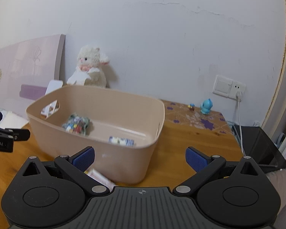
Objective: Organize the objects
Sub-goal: 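Grasp the round tin with the left tool while the right grasps the small cartoon box, then drop the tin into the basket with the left tool while the right drops the cartoon box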
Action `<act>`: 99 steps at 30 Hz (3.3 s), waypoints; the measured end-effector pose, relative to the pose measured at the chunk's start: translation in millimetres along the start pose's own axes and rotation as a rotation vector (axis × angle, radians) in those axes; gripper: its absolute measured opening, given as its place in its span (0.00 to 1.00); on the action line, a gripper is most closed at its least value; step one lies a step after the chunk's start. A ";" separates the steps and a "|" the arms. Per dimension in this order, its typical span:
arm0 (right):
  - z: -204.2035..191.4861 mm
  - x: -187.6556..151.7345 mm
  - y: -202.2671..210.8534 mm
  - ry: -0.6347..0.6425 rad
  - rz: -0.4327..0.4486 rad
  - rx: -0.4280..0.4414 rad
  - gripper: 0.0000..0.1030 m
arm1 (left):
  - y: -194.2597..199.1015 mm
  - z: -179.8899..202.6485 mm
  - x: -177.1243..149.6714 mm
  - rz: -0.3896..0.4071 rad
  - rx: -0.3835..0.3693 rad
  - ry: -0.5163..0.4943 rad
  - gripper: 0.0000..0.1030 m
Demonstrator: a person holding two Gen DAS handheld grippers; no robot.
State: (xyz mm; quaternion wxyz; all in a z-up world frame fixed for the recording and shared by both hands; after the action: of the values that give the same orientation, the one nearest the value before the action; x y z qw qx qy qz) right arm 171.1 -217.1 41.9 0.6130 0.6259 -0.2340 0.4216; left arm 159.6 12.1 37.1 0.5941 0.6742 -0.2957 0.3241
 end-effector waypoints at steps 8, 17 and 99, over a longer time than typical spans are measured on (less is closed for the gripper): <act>-1.9 -45.7 -16.7 -0.012 -0.106 0.004 1.00 | -17.9 -2.0 -34.2 -0.053 -0.044 -0.006 0.95; -15.6 -80.2 -47.3 0.031 -0.201 0.020 1.00 | -48.2 10.5 -64.9 -0.119 -0.097 -0.068 0.95; -2.2 17.1 13.0 -0.192 0.156 0.071 0.45 | -6.0 6.6 31.0 0.174 -0.243 -0.082 0.54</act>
State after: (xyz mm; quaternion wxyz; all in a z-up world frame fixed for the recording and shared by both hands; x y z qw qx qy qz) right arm 169.2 -212.9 63.0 0.5306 0.6646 -0.3246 0.4140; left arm 184.0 5.8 57.3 0.6283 0.5820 -0.4140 0.3084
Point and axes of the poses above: each gripper's, at about its wrist camera, not at the fingertips, and y roughly against the way its jaws point, z to its right, x to its top, the point moved 3 cm from there along -y, roughly the way its jaws point, and after that the axes turned 4 degrees about -z, right-handed, at the moved point
